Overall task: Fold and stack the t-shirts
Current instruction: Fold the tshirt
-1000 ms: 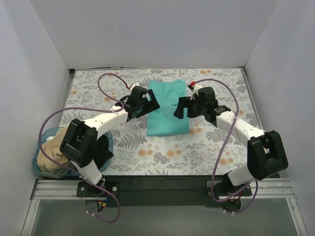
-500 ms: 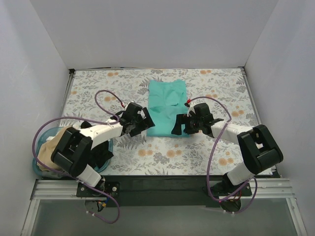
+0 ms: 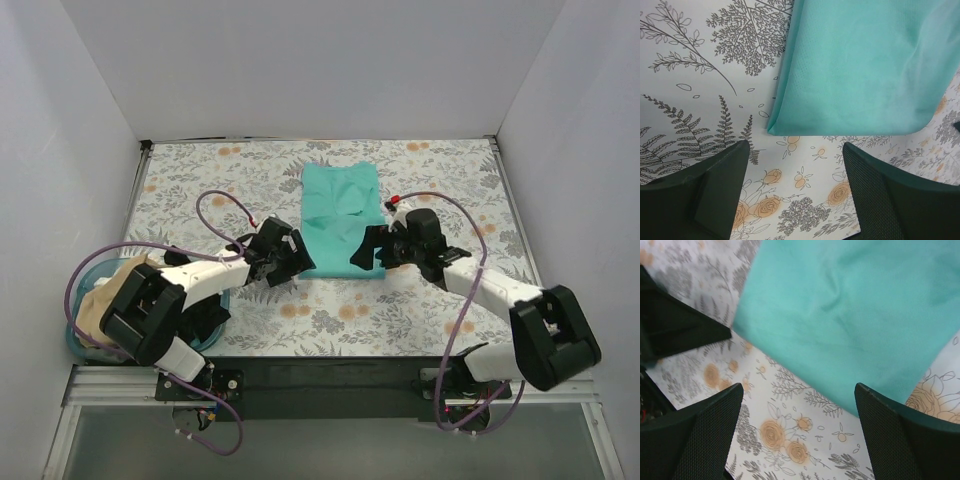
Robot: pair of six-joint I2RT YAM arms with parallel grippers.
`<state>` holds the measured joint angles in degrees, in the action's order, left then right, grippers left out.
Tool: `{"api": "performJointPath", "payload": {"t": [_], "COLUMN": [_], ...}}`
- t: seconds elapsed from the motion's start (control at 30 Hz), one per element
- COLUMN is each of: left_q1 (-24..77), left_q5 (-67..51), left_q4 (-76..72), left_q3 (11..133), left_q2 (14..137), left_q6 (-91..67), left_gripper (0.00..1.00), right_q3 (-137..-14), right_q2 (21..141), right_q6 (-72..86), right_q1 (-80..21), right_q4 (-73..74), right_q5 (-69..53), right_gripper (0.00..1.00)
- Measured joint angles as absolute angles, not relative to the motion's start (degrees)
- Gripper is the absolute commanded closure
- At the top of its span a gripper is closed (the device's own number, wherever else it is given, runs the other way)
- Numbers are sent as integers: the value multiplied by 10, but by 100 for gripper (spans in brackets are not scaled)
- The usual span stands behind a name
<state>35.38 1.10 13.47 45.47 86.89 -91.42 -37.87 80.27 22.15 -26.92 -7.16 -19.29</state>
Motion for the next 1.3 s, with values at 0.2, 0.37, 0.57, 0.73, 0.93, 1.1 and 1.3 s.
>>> {"api": "performJointPath", "payload": {"t": [0.2, 0.37, 0.57, 0.73, 0.93, 1.1, 1.3], "left_q1": [368, 369, 369, 369, 370, 370, 370], "left_q5": [21, 27, 36, 38, 49, 67, 69], "left_q4": [139, 145, 144, 143, 144, 149, 140], "left_q3": [455, 451, 447, 447, 444, 437, 444], "left_q2": [885, 902, 904, 905, 895, 885, 896], "left_q6": [-923, -934, -943, -947, -949, -947, -939], "left_gripper": [59, 82, 87, 81, 72, 71, 74], "right_q3": [-322, -244, -219, -219, -223, -232, -236], "right_q2": [624, 546, 539, 585, 639, 660, 679], "right_q6": [265, 297, 306, 299, 296, 296, 296], "right_q1": [-269, -260, -252, -252, -252, -252, -252], "right_q4": [-85, -83, -66, -66, -65, -66, -66], "right_q5": [-128, -60, -41, -66, -95, -107, -112], "right_gripper": [2, 2, 6, 8, 10, 14, 17]}}
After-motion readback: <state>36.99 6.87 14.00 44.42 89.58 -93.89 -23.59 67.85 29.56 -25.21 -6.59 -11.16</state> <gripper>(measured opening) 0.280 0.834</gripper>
